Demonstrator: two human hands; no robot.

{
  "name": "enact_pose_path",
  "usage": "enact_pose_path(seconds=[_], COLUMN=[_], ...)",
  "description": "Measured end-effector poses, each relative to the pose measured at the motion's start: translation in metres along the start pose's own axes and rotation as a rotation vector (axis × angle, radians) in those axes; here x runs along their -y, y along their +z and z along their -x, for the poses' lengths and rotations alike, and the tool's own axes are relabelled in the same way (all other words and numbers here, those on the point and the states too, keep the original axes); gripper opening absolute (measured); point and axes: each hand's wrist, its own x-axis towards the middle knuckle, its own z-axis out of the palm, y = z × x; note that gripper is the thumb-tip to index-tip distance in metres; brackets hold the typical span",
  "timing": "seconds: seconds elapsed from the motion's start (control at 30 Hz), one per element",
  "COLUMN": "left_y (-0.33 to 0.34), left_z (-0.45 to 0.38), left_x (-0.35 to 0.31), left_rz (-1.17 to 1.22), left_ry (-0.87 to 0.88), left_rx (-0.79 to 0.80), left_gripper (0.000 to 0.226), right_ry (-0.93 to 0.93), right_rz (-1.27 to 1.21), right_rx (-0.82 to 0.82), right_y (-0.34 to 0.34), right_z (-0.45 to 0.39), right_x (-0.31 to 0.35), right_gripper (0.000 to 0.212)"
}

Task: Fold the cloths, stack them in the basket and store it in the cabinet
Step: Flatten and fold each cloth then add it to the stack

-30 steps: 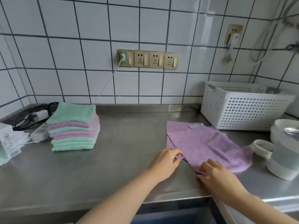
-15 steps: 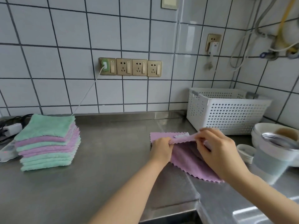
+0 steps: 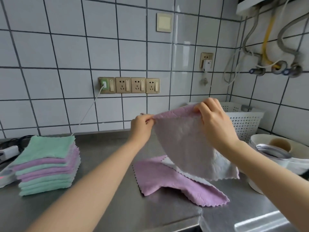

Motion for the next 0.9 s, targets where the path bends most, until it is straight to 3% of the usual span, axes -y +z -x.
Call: enact_pose_path(seconds=[0.3,0.43,0.53,0.67,0.8,0.9], left_y=[-0.069,-0.109,-0.139,-0.180,-0.224,-0.256], left_z=[-0.002,0.006,0.023,0.044,0.057,0.060], left_x=[-0.004,0.014,0.023,0.029,0.009,0.003], left_rz=[-0.037,-0.234,-0.246,-0.132,0.044,0.223], left_ry=[0.218,0.280,0.221,0.141,0.004,-0.141], left_rx=[-0.221,-0.225,-0.124,-0.026,0.029,0.156], left_gripper=[0.019,0.004,0.014,0.054,0.037,0.049], right_ry=[0.098,0.155,0.194,0.273,0.347,0.406], right_rz=[-0.270,-0.351,-0.426,-0.566,-0.779,-0.948], right_rx=[-0.203,-0.129,-0.068,-0.018,0.025,0.026], right_y=[-0.007,-0.001,0.005,0.000,-0.016,-0.025], right_z=[-0.022,-0.018,-0.013,-0.013,-0.020,-0.026], right_x=[0.033,0.050,0.066,0.091,0.111,0.121], right_gripper=[0.019,0.022,0.028,0.030,0.027,0.026])
